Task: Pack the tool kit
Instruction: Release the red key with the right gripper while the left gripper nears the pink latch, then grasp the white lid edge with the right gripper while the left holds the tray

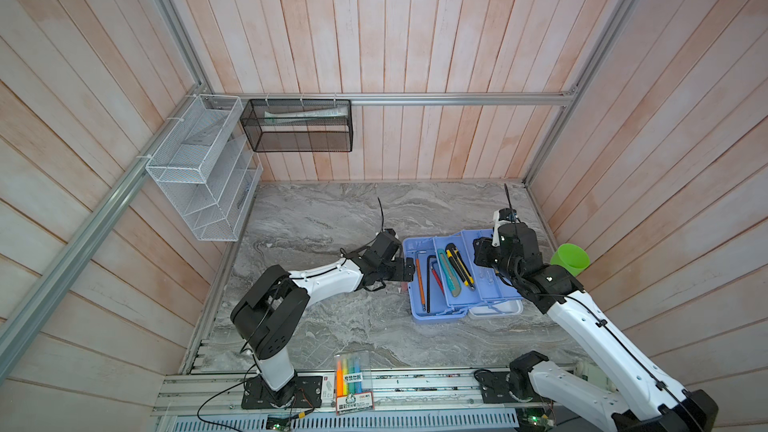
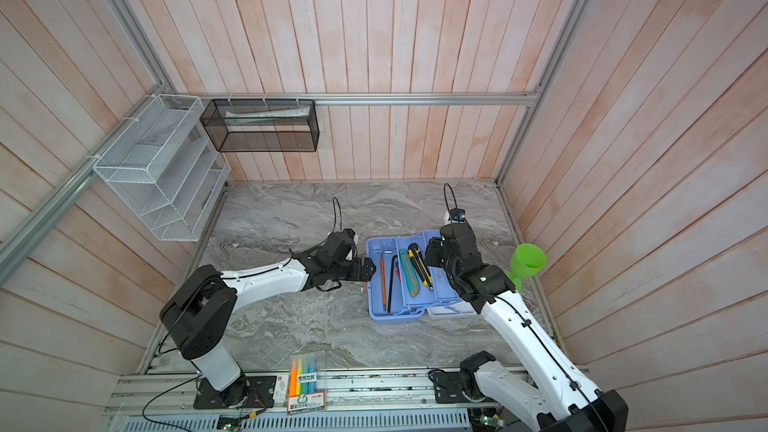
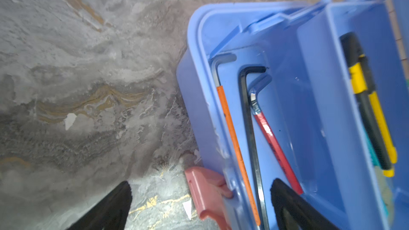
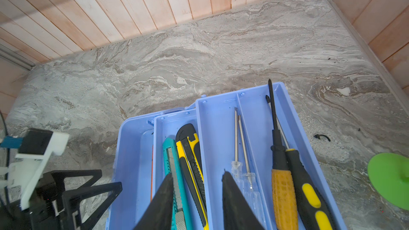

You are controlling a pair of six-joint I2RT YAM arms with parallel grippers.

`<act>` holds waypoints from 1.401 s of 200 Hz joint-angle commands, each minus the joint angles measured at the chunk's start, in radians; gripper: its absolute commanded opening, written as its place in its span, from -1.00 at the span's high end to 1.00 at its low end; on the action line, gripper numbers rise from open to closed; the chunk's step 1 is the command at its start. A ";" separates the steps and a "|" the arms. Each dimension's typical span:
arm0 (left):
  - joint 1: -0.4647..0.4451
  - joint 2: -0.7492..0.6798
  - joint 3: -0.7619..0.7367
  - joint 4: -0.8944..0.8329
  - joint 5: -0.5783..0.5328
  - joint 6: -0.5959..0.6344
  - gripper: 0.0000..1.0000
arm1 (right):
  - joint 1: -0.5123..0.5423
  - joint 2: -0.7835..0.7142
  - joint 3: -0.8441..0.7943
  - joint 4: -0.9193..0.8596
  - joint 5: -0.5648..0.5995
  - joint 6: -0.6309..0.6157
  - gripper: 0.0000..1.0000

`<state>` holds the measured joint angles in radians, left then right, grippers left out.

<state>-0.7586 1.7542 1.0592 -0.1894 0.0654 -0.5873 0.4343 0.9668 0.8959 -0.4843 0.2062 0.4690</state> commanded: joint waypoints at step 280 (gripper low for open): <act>0.312 -0.568 -0.340 -0.108 -0.150 0.127 -0.83 | -0.385 0.273 -0.234 0.231 -0.587 -0.076 0.33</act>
<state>-0.4473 1.2232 0.7319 -0.3161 -0.1074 -0.4404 0.0513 1.1759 0.6903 -0.3195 -0.2413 0.4088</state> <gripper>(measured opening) 0.916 0.359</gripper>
